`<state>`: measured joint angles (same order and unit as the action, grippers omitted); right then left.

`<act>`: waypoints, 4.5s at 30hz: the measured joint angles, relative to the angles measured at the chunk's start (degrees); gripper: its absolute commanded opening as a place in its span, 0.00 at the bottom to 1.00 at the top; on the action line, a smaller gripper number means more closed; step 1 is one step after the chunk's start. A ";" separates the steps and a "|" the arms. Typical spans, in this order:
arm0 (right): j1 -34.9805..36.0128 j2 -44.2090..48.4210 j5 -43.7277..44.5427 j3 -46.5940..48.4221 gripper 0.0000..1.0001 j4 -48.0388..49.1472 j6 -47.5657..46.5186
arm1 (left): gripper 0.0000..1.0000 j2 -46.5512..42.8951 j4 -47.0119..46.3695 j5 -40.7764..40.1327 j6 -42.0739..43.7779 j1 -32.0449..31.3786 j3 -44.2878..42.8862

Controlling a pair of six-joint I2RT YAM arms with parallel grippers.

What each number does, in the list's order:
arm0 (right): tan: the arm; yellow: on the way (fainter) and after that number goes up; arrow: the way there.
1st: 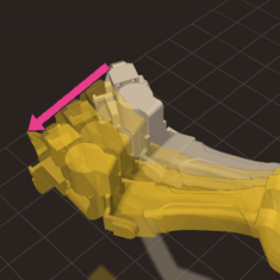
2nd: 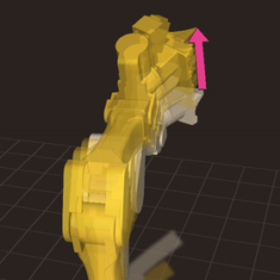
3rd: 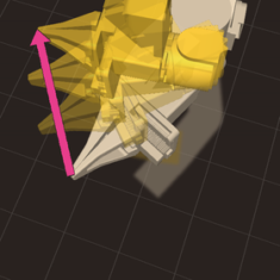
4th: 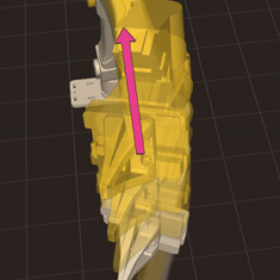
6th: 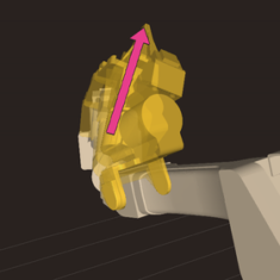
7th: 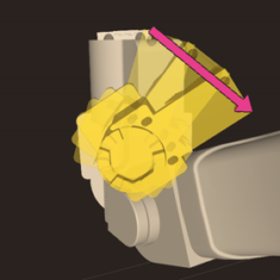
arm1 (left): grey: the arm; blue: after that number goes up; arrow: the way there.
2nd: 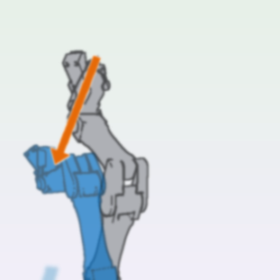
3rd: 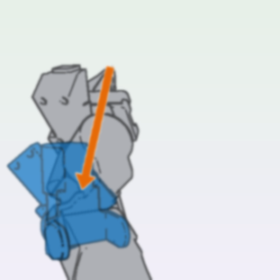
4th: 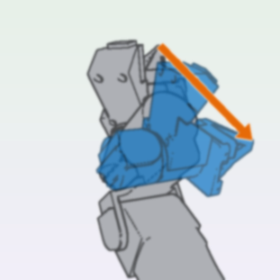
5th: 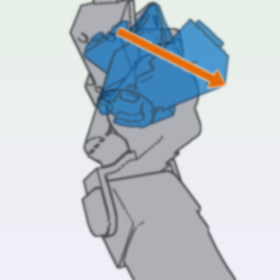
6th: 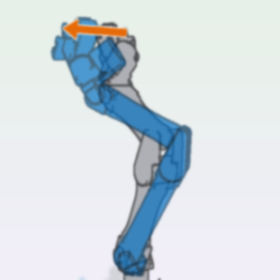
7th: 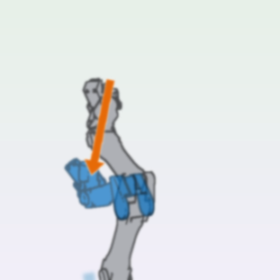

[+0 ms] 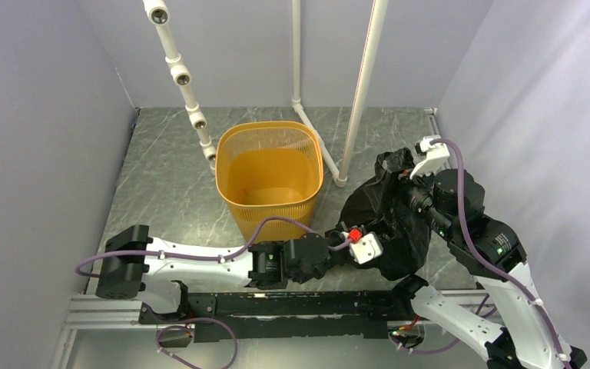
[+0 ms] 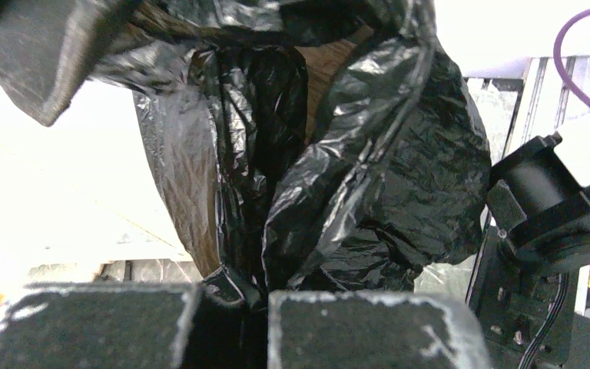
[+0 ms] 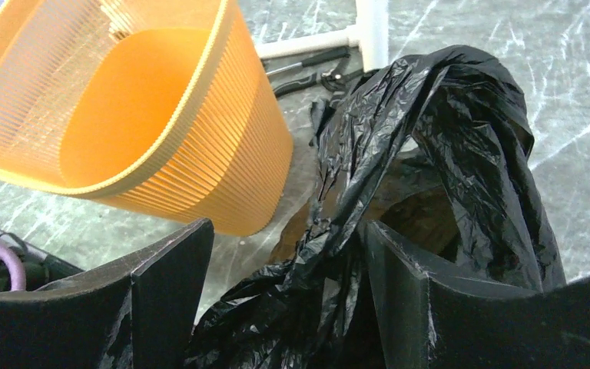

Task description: Put the trash bags into the trash bin

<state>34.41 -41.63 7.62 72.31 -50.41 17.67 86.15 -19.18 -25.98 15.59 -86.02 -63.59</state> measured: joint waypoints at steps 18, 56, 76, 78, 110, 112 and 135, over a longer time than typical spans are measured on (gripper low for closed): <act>0.00 -3.76 -0.79 -0.59 0.65 -0.96 0.61 | 0.02 1.07 -0.24 -0.44 4.70 -1.62 1.22; 0.00 16.92 -12.33 -6.10 0.00 21.31 3.85 | 0.93 -8.94 -11.26 0.26 -4.48 -1.81 18.25; 0.17 10.08 -21.68 5.62 0.00 25.73 6.56 | 0.93 6.25 -44.24 1.60 7.80 -1.84 20.35; 0.17 10.03 -21.94 5.16 0.00 26.12 6.84 | 0.93 8.96 -47.65 0.98 9.75 -1.84 19.21; 0.17 9.11 -25.44 1.05 0.02 30.73 9.38 | 0.03 3.98 -32.09 15.52 -1.88 6.34 11.98; 0.17 9.18 -24.65 1.03 0.02 30.60 9.20 | 0.03 2.38 -29.55 17.07 -1.77 6.43 10.73; 0.24 -4.44 -40.81 8.66 0.05 34.71 4.37 | 0.02 -11.50 -8.61 19.89 20.28 13.20 -8.22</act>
<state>34.65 -46.06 -33.19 80.97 -15.70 22.04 74.65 -27.79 -6.09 35.88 -72.82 -71.81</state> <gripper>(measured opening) 0.045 0.033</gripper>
